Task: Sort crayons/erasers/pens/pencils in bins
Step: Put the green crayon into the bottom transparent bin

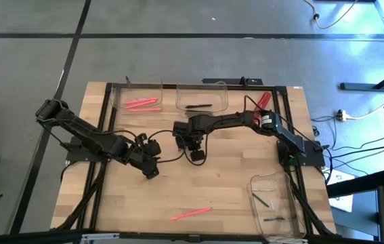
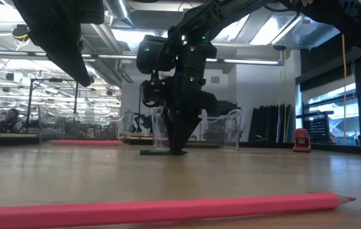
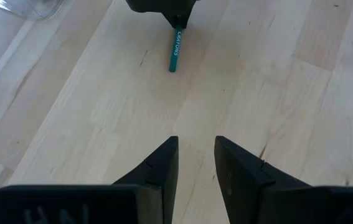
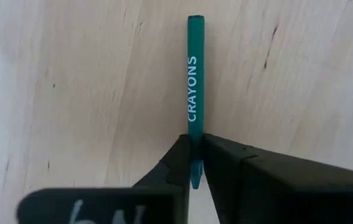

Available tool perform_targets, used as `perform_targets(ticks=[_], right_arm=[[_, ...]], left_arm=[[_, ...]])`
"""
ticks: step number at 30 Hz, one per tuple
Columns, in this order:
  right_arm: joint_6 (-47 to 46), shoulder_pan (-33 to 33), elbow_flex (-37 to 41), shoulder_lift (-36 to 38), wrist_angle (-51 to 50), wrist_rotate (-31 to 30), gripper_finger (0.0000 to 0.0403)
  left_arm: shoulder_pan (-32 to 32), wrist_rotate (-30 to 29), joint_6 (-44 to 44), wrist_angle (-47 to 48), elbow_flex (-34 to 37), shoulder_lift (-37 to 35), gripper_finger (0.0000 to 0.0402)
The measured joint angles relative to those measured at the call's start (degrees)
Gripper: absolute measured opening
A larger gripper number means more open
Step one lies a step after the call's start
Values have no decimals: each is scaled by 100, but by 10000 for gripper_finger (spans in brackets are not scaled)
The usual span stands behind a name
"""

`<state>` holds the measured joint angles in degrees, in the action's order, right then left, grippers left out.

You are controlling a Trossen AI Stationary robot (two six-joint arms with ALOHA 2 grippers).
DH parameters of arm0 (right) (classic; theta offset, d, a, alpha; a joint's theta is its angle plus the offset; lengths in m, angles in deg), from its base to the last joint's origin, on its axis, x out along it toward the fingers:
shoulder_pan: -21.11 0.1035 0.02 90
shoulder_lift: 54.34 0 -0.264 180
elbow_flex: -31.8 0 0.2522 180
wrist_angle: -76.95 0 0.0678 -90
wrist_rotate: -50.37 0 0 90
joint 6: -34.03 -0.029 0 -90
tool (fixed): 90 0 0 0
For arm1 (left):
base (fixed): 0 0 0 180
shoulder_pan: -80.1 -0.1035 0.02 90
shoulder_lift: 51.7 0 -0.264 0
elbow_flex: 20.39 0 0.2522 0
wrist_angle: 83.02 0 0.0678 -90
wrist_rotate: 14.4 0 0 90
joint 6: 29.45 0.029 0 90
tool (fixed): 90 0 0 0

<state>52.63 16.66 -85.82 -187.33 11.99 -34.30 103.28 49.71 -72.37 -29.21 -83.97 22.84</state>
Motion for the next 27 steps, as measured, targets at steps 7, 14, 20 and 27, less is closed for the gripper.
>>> perform_targets(ticks=[7, 14, 20, 27], right_arm=[[-41, 0, 2, 0, 50, 18, 37], [-47, 0, 2, 0, 75, 38, 34], [-56, 0, 0, 0, 61, 47, 42], [-58, 2, -281, -52, -226, 22, 43]], left_arm=[[0, 0, 0, 0, 0, 0, 96], [0, 0, 0, 0, 0, 0, 96], [-2, 0, 0, 0, 0, 0, 96], [-2, 0, 0, 1, 0, 0, 96]])
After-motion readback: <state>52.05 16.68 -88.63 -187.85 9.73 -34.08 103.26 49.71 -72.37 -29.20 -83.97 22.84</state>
